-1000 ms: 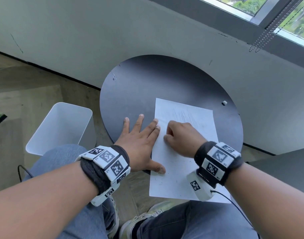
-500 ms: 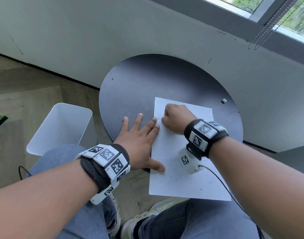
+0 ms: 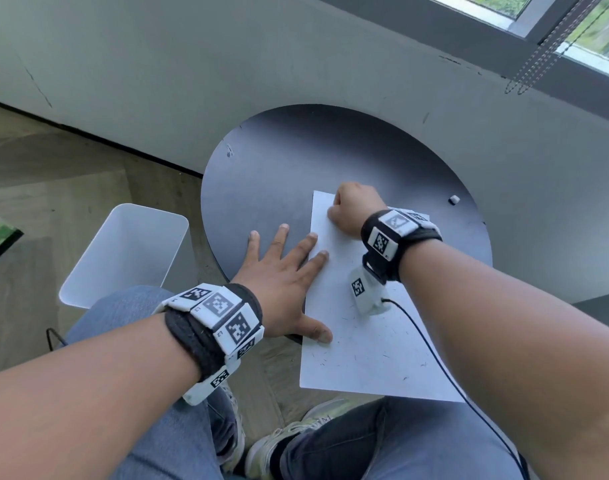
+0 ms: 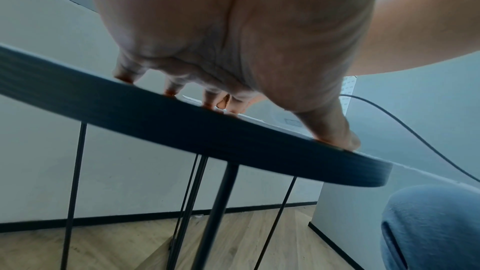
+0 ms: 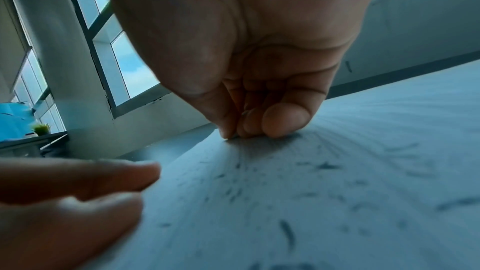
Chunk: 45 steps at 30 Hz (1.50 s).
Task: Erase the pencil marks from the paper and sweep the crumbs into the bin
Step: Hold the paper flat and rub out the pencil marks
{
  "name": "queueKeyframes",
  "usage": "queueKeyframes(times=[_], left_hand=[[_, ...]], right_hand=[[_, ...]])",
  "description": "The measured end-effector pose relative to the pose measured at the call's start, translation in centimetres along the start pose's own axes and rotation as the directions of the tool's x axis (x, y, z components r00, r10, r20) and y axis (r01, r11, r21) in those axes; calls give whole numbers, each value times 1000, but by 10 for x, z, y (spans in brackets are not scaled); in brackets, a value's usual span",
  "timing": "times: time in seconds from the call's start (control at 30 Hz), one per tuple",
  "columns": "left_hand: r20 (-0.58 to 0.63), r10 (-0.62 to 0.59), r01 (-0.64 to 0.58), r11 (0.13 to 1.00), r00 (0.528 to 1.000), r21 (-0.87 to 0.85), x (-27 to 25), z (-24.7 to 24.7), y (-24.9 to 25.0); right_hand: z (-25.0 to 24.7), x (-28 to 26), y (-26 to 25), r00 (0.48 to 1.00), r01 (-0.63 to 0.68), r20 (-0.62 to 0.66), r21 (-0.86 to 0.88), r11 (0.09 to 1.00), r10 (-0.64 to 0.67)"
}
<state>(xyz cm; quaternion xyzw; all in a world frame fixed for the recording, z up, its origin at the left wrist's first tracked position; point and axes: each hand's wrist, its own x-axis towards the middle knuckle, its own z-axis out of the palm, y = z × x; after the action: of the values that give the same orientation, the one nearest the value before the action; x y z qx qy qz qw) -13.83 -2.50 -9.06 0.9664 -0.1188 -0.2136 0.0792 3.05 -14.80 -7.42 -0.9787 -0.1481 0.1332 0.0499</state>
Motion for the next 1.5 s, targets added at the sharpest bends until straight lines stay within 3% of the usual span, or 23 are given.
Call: queueKeyframes(times=[0.1,0.33,0.67,0.8,1.0,1.1,1.33,1.5], left_hand=[[0,0,0,1000,1000,4,-1,-1,2],[3,5,-5,1000,1000,-5,0,0,3],[31,-5,5,1000,1000,-14,-1,-5,3],[28,-9,9,1000,1000,-5,-2,-5,4],[23,-7,7,1000,1000,3,0,-3,6],[29,-1,1,1000,1000,9,0,-3,5],[35,-3,3,1000,999,-5,0,-5,4],[35,-12,11,1000,999,10,0,-6,5]], right_hand=[[0,-16,4,1000,5,11,19,1000,-5],[12,-118,21,985,80,147,103,991,-95],[-3,-4,6,1000,-9,-5,24,1000,9],[-3,-30,13,999,15,33,26,1000,-16],[5,-125,33,983,83,156,75,994,-94],[2,-113,30,987,92,126,72,993,-101],[-7,-19,13,1000,27,-2,0,1000,-27],[-6,-48,22,999,35,25,-17,999,-34]])
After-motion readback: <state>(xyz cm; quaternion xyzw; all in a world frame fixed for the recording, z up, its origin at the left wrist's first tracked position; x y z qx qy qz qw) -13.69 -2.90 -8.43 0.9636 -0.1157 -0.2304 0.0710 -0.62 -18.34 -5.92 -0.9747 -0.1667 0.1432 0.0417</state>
